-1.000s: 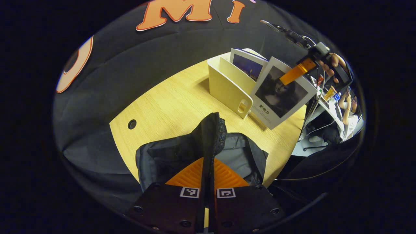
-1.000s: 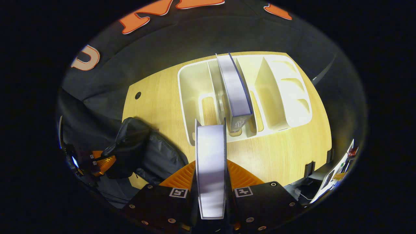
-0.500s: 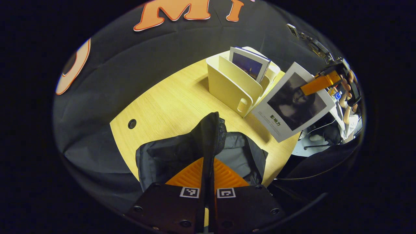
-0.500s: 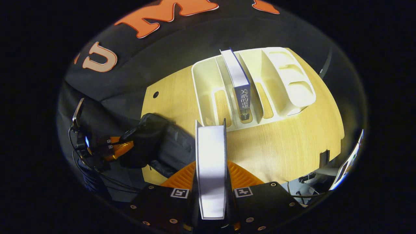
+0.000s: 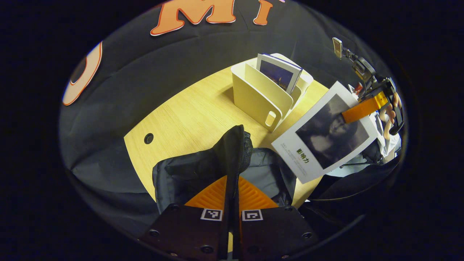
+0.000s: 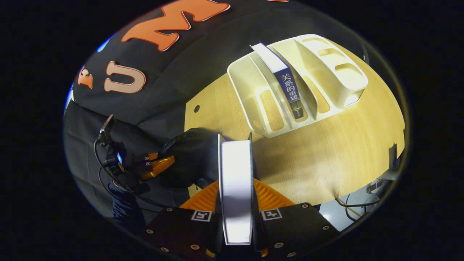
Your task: Open the schoolbag, grab two books from the bookshelf and put them into the schoolbag.
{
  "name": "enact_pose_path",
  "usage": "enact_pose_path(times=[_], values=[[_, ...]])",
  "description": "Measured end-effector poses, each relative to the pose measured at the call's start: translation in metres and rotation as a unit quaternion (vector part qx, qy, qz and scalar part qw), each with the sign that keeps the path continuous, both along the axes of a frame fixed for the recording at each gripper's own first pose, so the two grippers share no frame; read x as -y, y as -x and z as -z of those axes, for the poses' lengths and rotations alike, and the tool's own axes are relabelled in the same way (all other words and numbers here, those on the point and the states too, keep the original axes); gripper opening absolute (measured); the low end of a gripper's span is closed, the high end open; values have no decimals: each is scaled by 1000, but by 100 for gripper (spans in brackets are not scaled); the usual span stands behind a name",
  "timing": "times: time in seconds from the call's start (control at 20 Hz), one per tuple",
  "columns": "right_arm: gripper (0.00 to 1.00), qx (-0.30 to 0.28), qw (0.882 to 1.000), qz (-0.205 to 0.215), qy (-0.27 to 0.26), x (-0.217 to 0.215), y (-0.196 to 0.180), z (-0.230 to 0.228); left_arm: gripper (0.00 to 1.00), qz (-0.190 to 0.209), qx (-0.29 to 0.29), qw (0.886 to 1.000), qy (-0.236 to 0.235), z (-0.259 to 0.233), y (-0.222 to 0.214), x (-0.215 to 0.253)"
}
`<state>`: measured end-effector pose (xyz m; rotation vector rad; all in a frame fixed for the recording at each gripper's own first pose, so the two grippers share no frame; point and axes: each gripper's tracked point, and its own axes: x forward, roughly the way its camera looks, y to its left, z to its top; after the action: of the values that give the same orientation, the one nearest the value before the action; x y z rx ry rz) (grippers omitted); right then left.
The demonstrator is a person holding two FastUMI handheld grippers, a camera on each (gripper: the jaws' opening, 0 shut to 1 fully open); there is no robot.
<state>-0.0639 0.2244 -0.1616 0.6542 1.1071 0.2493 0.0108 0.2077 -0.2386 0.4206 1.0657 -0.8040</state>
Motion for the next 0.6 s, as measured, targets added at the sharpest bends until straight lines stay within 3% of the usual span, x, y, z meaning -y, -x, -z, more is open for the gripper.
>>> enact_pose_path(times=[0.6], values=[[35, 15, 990, 27, -135, -85, -29, 45, 6, -14, 11, 1000, 19, -20, 2, 1]])
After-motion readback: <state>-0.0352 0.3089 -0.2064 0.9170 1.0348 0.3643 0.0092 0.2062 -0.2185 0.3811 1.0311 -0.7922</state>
